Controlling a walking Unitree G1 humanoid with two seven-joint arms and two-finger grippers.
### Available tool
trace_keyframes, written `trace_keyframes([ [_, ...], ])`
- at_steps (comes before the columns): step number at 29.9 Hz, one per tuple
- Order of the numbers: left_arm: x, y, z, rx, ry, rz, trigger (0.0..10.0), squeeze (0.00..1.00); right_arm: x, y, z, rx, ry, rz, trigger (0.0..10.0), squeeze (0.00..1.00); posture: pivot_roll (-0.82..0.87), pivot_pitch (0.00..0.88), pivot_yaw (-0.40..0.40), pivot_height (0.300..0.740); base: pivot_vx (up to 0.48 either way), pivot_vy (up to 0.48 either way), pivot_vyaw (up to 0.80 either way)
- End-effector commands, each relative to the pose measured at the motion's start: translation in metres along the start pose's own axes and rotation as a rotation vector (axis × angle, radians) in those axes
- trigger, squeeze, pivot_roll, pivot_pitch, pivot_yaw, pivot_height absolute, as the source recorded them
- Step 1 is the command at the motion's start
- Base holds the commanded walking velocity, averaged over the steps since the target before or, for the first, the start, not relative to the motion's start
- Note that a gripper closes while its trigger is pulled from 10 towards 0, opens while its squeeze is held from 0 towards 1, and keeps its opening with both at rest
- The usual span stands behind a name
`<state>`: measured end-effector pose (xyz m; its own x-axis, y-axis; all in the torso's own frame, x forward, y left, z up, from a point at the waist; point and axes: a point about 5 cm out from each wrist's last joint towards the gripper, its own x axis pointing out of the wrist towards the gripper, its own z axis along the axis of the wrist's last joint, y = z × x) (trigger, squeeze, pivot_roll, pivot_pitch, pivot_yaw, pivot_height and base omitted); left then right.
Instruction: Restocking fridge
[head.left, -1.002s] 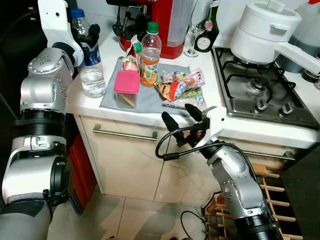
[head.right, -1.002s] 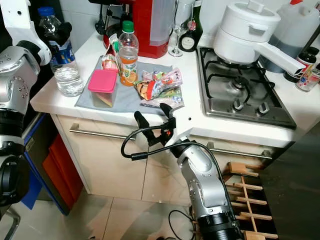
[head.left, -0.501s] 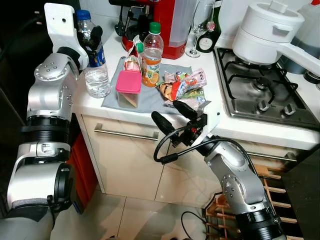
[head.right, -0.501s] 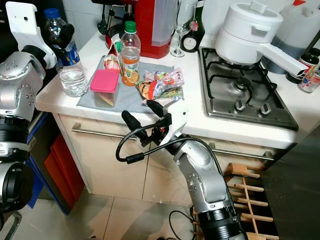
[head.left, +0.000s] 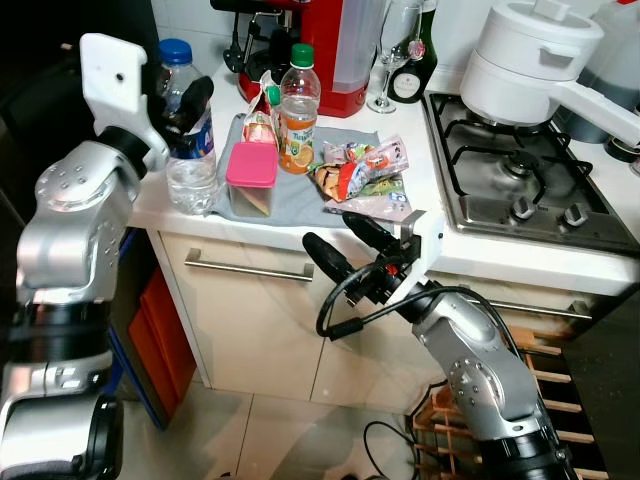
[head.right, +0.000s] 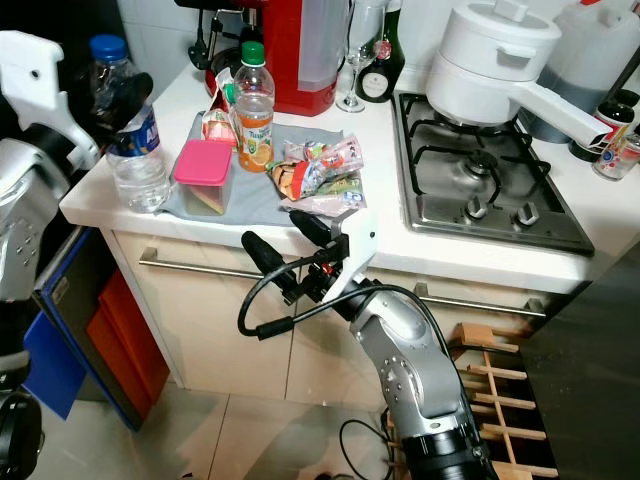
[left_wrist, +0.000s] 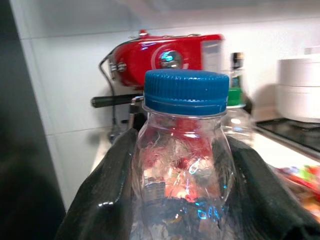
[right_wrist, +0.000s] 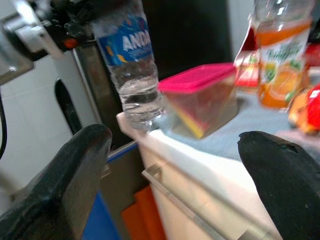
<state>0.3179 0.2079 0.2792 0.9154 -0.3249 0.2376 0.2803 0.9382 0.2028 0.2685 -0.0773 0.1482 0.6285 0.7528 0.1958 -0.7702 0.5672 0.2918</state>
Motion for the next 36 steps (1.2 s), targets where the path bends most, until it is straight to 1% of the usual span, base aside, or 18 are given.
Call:
trace_keyframes([
  [1, -0.010, -0.012, 0.015, -0.018, -0.057, -0.060, 0.0, 0.00, -0.002, 0.003, 0.006, 0.001, -0.009, 0.027, 10.0, 0.00, 0.08, 0.000, -0.041, 0.740, 0.000, 0.000, 0.00],
  [3, -0.014, -0.017, 0.014, -0.028, -0.055, -0.067, 0.0, 0.00, -0.003, 0.003, 0.005, 0.003, -0.004, 0.026, 10.0, 0.00, 0.08, 0.000, -0.041, 0.740, 0.000, 0.000, 0.00],
  [4, -0.021, -0.028, 0.011, -0.052, -0.049, -0.089, 2.4, 0.00, -0.006, 0.001, 0.004, 0.006, 0.004, 0.019, 10.0, 0.00, 0.09, 0.000, -0.046, 0.740, 0.000, 0.000, 0.00],
  [7, -0.025, -0.037, 0.010, -0.074, -0.051, -0.111, 2.4, 0.00, -0.007, -0.001, 0.002, 0.007, 0.009, 0.013, 10.0, 0.00, 0.10, 0.000, -0.052, 0.740, 0.000, 0.000, 0.00],
  [8, -0.028, -0.044, 0.005, -0.102, -0.055, -0.099, 10.0, 0.00, -0.009, -0.008, 0.001, -0.004, 0.006, -0.041, 10.0, 0.00, 0.09, 0.000, -0.055, 0.740, 0.000, 0.000, 0.00],
  [10, -0.031, -0.048, 0.000, -0.116, -0.044, -0.081, 10.0, 0.00, -0.011, -0.014, 0.000, -0.003, 0.001, -0.089, 10.0, 0.00, 0.09, 0.000, -0.057, 0.740, 0.000, 0.000, 0.00],
  [12, -0.039, -0.064, -0.022, -0.115, 0.004, -0.053, 10.0, 0.00, -0.021, -0.025, -0.005, -0.011, -0.004, -0.192, 10.0, 0.00, 0.07, 0.000, -0.052, 0.740, 0.000, 0.000, 0.00],
  [14, -0.052, -0.080, -0.042, -0.098, 0.038, -0.041, 10.0, 0.00, -0.032, -0.029, -0.010, -0.020, 0.000, -0.250, 10.0, 0.00, 0.07, 0.000, -0.053, 0.740, 0.000, 0.000, 0.00],
  [16, -0.064, -0.087, -0.058, -0.084, 0.065, -0.013, 10.0, 0.00, -0.038, -0.026, -0.014, -0.010, 0.000, -0.269, 10.0, 0.00, 0.05, 0.000, -0.053, 0.740, 0.000, 0.000, 0.00],
  [18, -0.070, -0.087, -0.067, -0.074, 0.088, 0.021, 10.0, 0.00, -0.040, -0.026, -0.015, -0.009, 0.001, -0.276, 10.0, 0.00, 0.05, 0.000, -0.054, 0.740, 0.000, 0.000, 0.00],
  [19, -0.072, -0.086, -0.070, -0.095, 0.099, 0.040, 10.0, 0.00, -0.041, -0.026, -0.016, -0.010, 0.004, -0.276, 10.0, 0.00, 0.05, 0.000, -0.055, 0.740, 0.000, 0.000, 0.00],
  [23, -0.073, -0.086, -0.075, -0.091, 0.124, 0.072, 10.0, 0.00, -0.041, -0.027, -0.017, -0.017, 0.010, -0.279, 10.0, 0.00, 0.05, 0.000, -0.058, 0.740, 0.000, 0.000, 0.00],
  [28, -0.069, -0.092, -0.082, -0.086, 0.125, 0.106, 10.0, 0.00, -0.040, -0.036, -0.018, -0.048, 0.006, -0.328, 10.0, 0.00, 0.05, 0.000, -0.066, 0.740, -0.334, 0.000, 0.00],
  [30, -0.068, -0.096, -0.089, -0.071, 0.132, 0.102, 10.0, 0.00, -0.045, -0.047, -0.022, -0.153, 0.035, -0.450, 10.0, 0.00, 0.05, 0.000, -0.071, 0.740, -0.480, 0.000, 0.00],
  [31, -0.068, -0.097, -0.092, -0.067, 0.143, 0.099, 10.0, 0.00, -0.049, -0.051, -0.024, -0.172, 0.042, -0.497, 10.0, 0.00, 0.05, 0.000, -0.071, 0.740, -0.480, 0.000, 0.00],
  [32, -0.068, -0.097, -0.092, -0.067, 0.143, 0.099, 10.0, 0.00, -0.049, -0.051, -0.024, -0.172, 0.042, -0.497, 10.0, 0.00, 0.05, 0.000, -0.071, 0.740, -0.480, 0.000, 0.00],
  [33, -0.067, -0.097, -0.097, -0.056, 0.160, 0.089, 10.0, 0.00, -0.060, -0.058, -0.030, -0.185, 0.061, -0.576, 10.0, 0.00, 0.05, 0.000, -0.071, 0.740, -0.480, 0.000, 0.00],
  [36, -0.064, -0.098, -0.103, -0.025, 0.187, 0.056, 10.0, 0.00, -0.072, -0.061, -0.040, -0.191, 0.089, -0.631, 10.0, 0.00, 0.05, 0.000, -0.061, 0.740, -0.358, 0.000, 0.00],
])
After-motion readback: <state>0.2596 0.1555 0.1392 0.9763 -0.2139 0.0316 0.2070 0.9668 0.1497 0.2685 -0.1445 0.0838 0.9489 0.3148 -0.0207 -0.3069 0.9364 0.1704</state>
